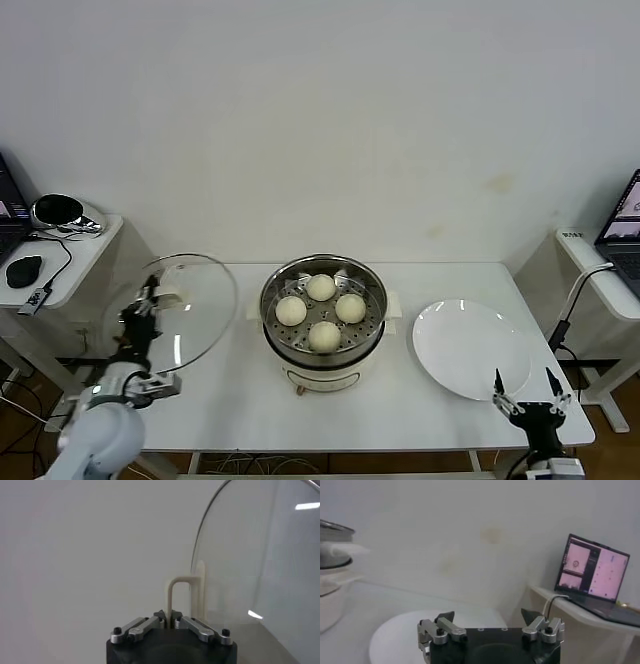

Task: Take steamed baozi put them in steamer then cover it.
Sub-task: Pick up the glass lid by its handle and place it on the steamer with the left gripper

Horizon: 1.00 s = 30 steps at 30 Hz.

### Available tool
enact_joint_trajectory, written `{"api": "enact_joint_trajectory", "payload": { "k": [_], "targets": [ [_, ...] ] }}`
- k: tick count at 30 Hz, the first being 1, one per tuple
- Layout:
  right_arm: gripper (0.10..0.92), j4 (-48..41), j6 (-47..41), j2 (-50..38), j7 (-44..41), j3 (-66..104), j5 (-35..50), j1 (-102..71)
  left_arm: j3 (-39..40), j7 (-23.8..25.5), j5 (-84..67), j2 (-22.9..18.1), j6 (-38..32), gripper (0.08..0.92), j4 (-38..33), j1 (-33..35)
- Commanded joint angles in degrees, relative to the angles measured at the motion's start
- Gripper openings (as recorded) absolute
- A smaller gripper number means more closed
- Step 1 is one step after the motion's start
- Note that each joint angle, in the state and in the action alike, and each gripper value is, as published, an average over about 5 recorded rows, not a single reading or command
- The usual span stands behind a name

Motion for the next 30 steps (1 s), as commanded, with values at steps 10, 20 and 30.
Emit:
{"api": "enact_joint_trajectory", "payload": {
  "k": [10, 20, 30],
  "targets": [
    [0.823, -1.76, -0.95, 2.93, 2.79, -3.12, -8.62, 3.17, 34.23, 21.47, 20.07, -14.35, 21.65, 0.136, -0.34, -27.63],
    [0.823, -2.45, -0.44, 2.93, 2.72, -2.99, -9.16, 2.91, 38.01, 25.15, 28.97, -24.63, 21.36, 0.136, 6.8, -30.38],
    [0.823, -2.52, 0.07, 2.65, 2.51, -2.87, -8.98, 2.27, 38.98, 23.94, 30.42, -27.18, 20.23, 0.136, 10.73, -29.39]
  ]
}}
